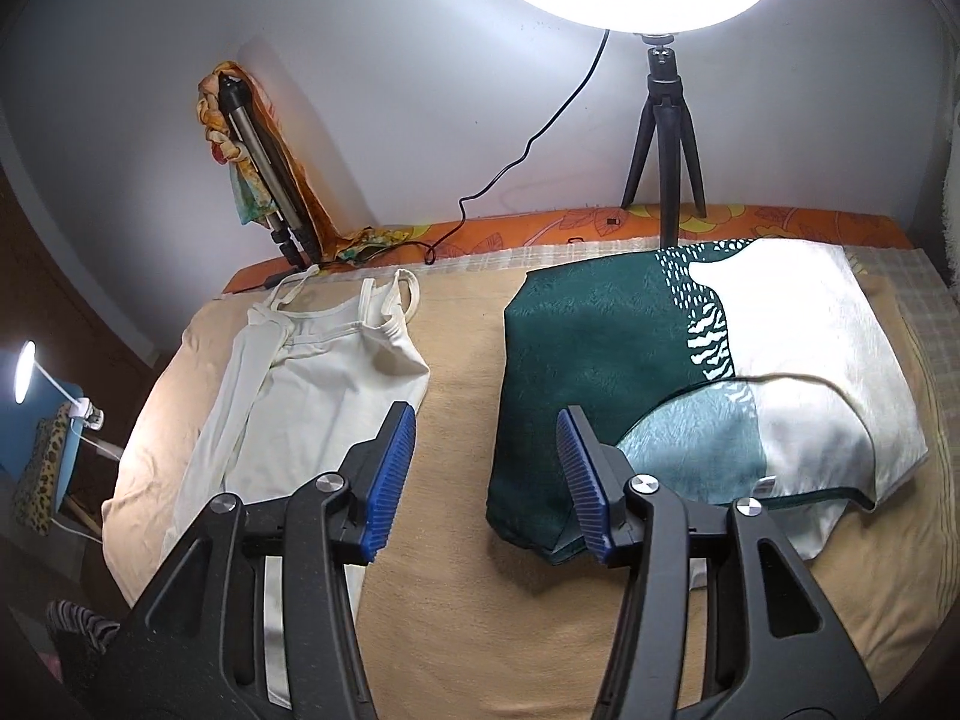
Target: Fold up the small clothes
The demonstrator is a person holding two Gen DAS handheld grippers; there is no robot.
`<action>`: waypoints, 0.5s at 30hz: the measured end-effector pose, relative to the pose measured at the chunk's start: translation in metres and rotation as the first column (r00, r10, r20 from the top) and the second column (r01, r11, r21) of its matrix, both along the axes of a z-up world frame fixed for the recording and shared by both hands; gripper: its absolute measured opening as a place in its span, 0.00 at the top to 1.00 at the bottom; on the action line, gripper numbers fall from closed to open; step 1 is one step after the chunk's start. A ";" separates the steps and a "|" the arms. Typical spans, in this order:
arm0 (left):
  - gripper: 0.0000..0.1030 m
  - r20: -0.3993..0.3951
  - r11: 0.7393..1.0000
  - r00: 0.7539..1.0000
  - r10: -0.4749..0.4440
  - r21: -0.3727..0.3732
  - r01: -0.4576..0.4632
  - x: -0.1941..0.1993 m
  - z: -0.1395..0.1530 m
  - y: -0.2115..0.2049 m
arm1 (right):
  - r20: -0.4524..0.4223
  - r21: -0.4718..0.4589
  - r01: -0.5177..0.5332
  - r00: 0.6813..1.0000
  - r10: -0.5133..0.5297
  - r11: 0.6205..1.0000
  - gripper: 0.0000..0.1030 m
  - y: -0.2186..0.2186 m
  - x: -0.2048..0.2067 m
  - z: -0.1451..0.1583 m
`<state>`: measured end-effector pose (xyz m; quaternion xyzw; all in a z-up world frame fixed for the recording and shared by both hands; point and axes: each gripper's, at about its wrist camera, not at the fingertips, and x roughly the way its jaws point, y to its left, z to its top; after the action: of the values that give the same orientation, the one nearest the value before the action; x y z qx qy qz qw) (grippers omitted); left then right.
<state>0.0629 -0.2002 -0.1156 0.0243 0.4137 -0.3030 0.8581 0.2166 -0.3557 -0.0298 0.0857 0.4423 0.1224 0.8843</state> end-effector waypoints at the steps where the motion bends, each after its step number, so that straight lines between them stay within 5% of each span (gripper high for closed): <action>1: 0.62 0.000 1.000 1.000 -0.010 0.013 0.010 0.000 -0.002 -0.010 | -0.002 0.005 -0.007 1.000 0.007 1.000 0.50 -0.002 0.002 -0.001; 9: 0.63 -0.009 0.995 1.000 0.004 0.096 -0.003 0.013 -0.023 -0.035 | -0.049 0.079 -0.082 0.995 0.086 0.993 0.50 0.020 0.033 -0.031; 12: 0.85 -0.006 0.995 1.000 0.012 0.099 -0.012 0.016 -0.025 -0.034 | -0.070 0.083 -0.099 0.992 0.105 0.992 0.50 0.035 0.048 -0.046; 15: 0.95 -0.047 0.999 0.998 0.030 0.041 -0.028 0.021 -0.024 -0.025 | -0.086 0.092 -0.109 0.989 0.117 0.990 0.50 0.052 0.064 -0.058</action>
<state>0.0837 -0.2256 -0.1395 0.0286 0.4403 -0.2827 0.8517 0.2801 -0.3034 -0.0881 0.1047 0.4807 0.1874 0.8502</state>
